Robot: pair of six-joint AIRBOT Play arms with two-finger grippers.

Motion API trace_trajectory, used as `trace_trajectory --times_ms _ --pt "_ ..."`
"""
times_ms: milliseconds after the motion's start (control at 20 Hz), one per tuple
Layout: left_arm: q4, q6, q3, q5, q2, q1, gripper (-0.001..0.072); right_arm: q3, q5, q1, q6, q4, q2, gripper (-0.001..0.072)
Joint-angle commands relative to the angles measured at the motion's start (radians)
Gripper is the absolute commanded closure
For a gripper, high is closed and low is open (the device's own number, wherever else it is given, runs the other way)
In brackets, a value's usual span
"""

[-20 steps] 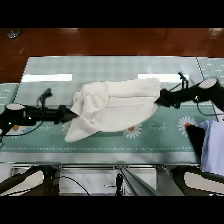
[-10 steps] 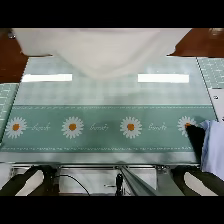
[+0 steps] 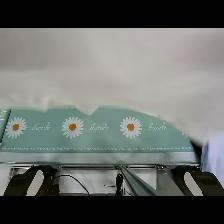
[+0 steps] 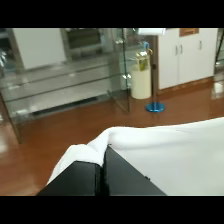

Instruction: Fold the shirts.

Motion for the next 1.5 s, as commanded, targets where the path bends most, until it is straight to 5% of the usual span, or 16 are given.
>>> trace_trajectory --times_ms 0,350,700,1050,1350,1400,1450 --pt "0.149 -0.058 -0.018 -0.029 0.106 -0.069 0.0680 0.004 0.150 0.001 0.026 -0.038 0.055 0.0693" --pt "0.142 -0.058 -0.411 -0.048 0.101 -0.079 0.0680 -0.317 0.177 0.001 0.033 0.100 0.055 0.0693" --pt "0.119 -0.048 -0.866 0.277 -0.094 -0.080 0.0680 -0.906 -0.281 0.001 -0.066 0.150 -0.111 0.0693" --pt "0.095 -0.049 -0.862 0.536 -0.428 -0.172 0.0679 -0.746 -0.517 0.001 -0.097 0.317 -0.655 0.0693" --pt "0.070 -0.121 -0.818 0.565 -0.601 -0.206 0.0677 -0.531 -0.535 0.001 -0.041 0.470 -0.930 0.0690" --pt "0.070 -0.159 -0.818 0.565 -0.614 -0.206 0.0622 -0.523 -0.541 -0.004 -0.042 0.507 -0.950 0.0538" --pt "0.070 -0.172 -0.818 0.557 -0.618 -0.206 0.0376 -0.517 -0.533 -0.009 -0.042 0.523 -0.960 0.0228"
